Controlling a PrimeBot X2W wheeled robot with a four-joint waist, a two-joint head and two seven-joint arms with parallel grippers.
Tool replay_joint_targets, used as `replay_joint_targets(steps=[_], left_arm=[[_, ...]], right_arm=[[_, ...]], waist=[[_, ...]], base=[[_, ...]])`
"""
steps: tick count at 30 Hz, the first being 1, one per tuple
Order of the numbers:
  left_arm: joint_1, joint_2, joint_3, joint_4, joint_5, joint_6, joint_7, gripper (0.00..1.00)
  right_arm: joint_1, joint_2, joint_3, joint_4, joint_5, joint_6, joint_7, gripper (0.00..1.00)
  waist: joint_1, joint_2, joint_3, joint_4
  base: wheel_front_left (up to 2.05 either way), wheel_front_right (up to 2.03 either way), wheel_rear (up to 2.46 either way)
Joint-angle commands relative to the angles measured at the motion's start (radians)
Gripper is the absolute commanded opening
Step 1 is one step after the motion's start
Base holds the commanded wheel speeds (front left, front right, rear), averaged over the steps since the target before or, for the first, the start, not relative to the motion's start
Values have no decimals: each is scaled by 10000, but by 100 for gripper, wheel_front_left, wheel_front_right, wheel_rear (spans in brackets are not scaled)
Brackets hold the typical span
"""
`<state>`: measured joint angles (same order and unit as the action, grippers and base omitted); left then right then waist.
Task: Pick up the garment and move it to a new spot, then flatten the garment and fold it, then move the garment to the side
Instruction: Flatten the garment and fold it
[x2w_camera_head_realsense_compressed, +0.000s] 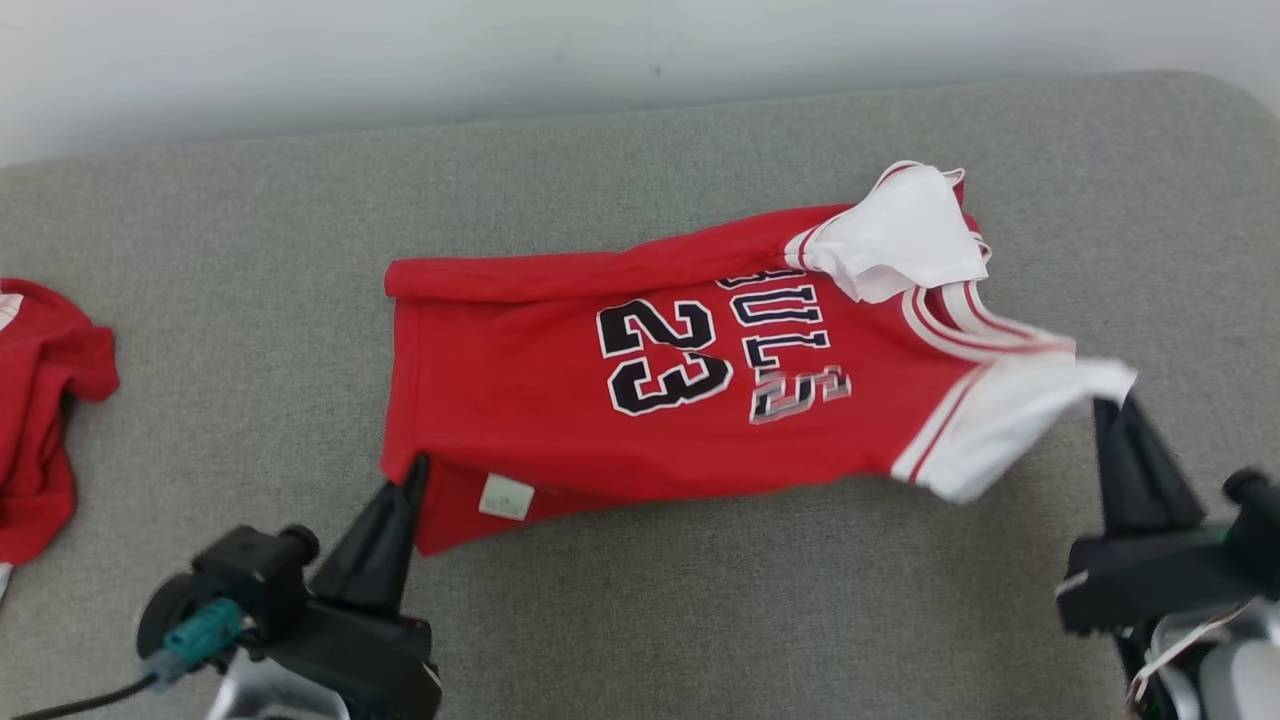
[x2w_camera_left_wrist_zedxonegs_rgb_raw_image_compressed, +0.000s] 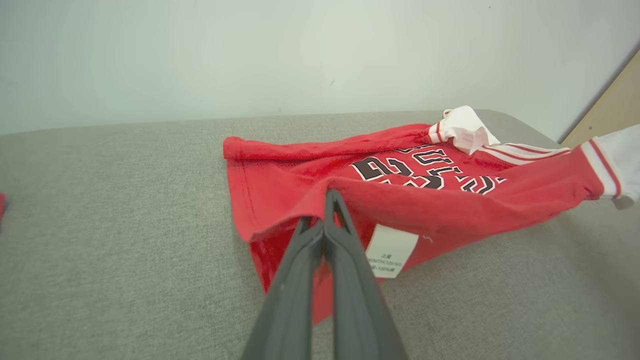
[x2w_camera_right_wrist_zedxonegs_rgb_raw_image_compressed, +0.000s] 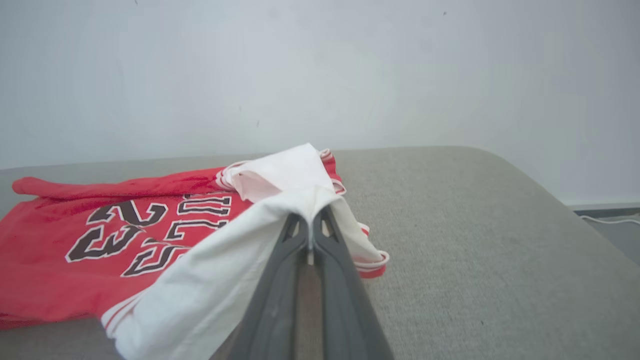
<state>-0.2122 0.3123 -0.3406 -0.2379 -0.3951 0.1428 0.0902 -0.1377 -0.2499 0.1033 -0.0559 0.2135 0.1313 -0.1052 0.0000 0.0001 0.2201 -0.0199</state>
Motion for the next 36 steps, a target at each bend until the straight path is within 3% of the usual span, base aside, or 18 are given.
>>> replay_joint_targets(steps=[1,11,23,31,36], left_arm=[[-158,118,109,-177,25,73,1,0],[-1471,265,952,-1591,278,502,-129,0],[-3717,543,1080,-3163,1120,583,342,0],[-4540,578,1067,-3446,1314,611,657,0],[-5485,508,1034,-2080,953,309,706,0]], right_arm=[[-212,-45,-74,-301,-121,-10,-4,0],[-2395,-406,-314,-2085,-464,-10,313,0],[-4921,-1135,-231,-3100,-478,-10,836,0],[-5557,-1279,-25,-2878,-107,-10,1025,0],[-6703,-1427,503,-1512,459,-10,754,0]], waist=[[0,-1,-100,-59],[0,-1,-576,-50],[0,-1,-769,46],[0,-1,-624,85],[0,-1,-151,69]], base=[[0,0,0],[0,0,0],[0,0,0],[0,0,0],[0,0,0]])
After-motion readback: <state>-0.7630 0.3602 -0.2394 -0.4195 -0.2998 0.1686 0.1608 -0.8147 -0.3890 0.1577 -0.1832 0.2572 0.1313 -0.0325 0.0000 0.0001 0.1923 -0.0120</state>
